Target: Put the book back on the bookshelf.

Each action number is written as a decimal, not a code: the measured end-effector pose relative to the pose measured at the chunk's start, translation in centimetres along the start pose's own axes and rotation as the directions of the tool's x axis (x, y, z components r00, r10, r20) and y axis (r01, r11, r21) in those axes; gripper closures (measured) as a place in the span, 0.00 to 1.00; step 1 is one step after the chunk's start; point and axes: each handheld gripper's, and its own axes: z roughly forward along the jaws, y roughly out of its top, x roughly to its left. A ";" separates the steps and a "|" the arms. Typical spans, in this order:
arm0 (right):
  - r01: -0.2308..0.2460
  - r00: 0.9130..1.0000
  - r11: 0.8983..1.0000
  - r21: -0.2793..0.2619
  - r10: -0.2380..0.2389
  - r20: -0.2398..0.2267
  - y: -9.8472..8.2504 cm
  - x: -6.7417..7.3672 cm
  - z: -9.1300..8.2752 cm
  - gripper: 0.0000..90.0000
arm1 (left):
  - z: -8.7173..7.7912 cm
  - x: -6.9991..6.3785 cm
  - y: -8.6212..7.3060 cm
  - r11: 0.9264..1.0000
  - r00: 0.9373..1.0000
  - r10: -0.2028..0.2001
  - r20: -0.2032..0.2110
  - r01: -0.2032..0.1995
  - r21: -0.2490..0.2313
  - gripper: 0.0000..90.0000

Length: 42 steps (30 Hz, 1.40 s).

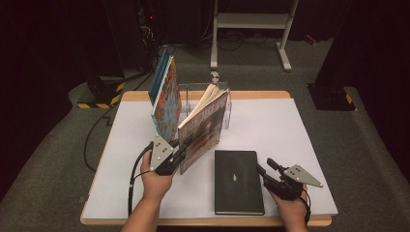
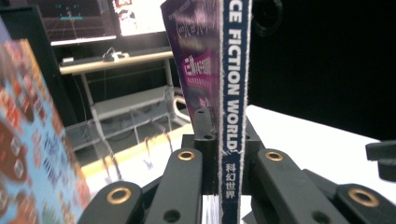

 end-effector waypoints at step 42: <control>0.006 1.000 1.000 0.006 -0.006 -0.011 -0.2 0.2 0.1 0.53 | 1.4 0.7 0.7 0.995 0.996 -0.064 -0.068 0.069 0.072 0.92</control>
